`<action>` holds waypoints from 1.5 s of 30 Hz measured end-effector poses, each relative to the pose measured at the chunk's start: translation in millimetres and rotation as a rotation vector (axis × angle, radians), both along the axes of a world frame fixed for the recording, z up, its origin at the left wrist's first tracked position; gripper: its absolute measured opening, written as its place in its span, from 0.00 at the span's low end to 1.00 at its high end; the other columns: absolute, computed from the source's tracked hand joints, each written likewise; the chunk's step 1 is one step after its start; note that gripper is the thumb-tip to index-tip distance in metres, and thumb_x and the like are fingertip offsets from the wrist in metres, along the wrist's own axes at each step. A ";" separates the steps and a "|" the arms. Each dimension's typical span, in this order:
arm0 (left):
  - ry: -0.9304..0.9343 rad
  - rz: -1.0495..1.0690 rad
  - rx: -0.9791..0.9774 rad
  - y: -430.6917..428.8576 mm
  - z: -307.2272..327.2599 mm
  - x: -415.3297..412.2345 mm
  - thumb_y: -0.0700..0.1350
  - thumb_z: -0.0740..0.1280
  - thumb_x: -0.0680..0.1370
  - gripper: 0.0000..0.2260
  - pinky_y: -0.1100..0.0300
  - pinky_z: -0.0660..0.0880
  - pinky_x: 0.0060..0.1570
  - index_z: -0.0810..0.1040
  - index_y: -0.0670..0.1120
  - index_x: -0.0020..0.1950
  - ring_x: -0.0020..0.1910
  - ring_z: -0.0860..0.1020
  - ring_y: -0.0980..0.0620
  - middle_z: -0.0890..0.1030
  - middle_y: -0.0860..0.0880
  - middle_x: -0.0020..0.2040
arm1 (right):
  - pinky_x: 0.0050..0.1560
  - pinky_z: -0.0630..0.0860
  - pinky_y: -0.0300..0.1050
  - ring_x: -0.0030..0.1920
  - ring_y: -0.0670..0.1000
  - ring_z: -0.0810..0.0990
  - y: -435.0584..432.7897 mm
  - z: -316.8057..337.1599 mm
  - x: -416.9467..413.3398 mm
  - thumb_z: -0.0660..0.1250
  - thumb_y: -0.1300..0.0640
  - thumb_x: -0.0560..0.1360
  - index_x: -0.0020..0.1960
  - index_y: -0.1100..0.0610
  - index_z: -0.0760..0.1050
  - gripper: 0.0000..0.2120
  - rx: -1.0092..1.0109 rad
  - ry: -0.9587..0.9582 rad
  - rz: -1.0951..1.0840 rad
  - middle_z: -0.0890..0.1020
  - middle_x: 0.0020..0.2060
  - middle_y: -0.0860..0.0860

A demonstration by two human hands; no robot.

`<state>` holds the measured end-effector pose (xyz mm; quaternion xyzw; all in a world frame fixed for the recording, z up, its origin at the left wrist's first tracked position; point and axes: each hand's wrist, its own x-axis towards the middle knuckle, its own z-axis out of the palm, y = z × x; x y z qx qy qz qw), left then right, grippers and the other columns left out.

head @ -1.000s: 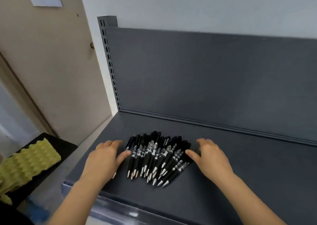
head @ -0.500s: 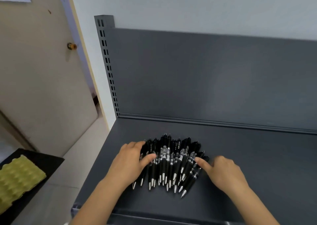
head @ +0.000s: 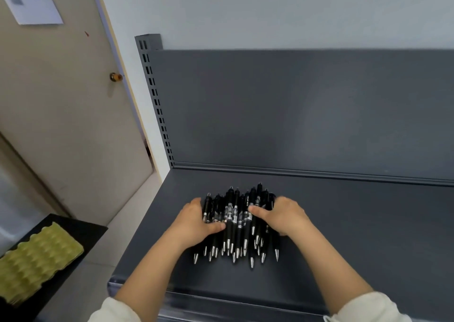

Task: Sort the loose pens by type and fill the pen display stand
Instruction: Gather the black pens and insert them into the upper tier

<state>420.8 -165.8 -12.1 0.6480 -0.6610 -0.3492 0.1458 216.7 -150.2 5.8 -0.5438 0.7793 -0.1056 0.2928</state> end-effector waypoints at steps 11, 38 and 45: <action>-0.072 0.022 0.085 -7.6 7.3 6.9 0.46 0.74 0.69 0.18 0.55 0.76 0.54 0.77 0.41 0.55 0.51 0.80 0.46 0.82 0.44 0.51 | 0.46 0.79 0.43 0.44 0.50 0.77 -11.0 3.5 -13.7 0.72 0.50 0.71 0.39 0.57 0.67 0.15 0.027 -0.271 -0.012 0.75 0.40 0.51; -0.255 0.036 0.106 -9.1 12.1 -0.7 0.49 0.70 0.72 0.14 0.57 0.73 0.47 0.72 0.41 0.49 0.46 0.76 0.48 0.78 0.45 0.48 | 0.39 0.72 0.43 0.40 0.52 0.73 -20.0 -2.2 -37.3 0.70 0.56 0.65 0.43 0.57 0.68 0.12 0.073 -0.233 -0.014 0.74 0.40 0.53; -0.354 -0.005 0.088 -8.8 12.7 -10.9 0.50 0.68 0.74 0.13 0.61 0.68 0.39 0.67 0.44 0.40 0.39 0.71 0.51 0.71 0.49 0.39 | 0.35 0.69 0.42 0.35 0.53 0.73 -20.9 -5.3 -53.2 0.69 0.59 0.60 0.42 0.57 0.70 0.13 0.013 -0.282 -0.092 0.75 0.36 0.54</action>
